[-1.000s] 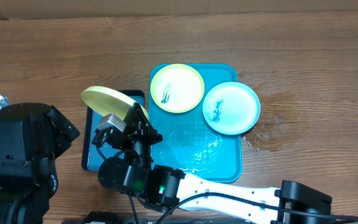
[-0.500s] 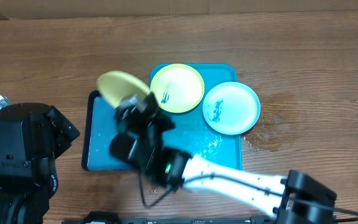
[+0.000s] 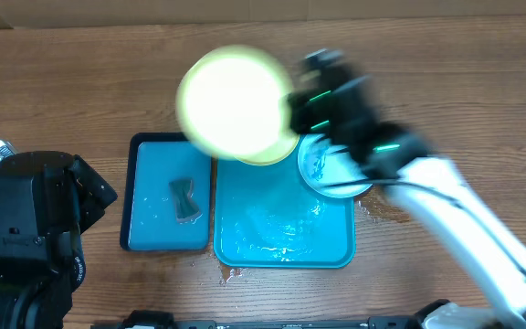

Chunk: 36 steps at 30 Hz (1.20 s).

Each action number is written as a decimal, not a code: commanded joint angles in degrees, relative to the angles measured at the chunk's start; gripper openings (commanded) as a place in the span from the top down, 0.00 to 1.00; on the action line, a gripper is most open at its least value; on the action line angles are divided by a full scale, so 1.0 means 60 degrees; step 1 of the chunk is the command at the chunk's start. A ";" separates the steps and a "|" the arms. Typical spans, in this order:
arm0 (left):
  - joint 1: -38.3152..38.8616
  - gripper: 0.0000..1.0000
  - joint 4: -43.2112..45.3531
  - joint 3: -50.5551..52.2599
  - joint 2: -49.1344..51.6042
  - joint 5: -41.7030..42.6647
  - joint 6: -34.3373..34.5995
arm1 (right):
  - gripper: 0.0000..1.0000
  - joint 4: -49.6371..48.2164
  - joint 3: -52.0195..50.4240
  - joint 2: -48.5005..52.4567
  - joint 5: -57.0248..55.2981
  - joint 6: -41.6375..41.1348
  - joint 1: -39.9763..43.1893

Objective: Clean dirty plates on tray and stack at the side
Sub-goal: 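Carry the yellow plate right and set it on the table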

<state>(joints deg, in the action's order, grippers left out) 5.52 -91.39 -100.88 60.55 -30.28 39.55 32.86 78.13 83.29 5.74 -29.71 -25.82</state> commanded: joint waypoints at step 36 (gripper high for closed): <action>-0.0062 0.00 -0.0015 -0.0098 0.0029 -0.0193 0.0229 | 0.53 0.4870 -0.2018 0.2554 -0.0117 -0.0007 0.7260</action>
<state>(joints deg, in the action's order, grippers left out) 5.52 -91.57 -100.88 60.55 -30.30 39.55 60.93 62.26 100.68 4.62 -33.19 19.40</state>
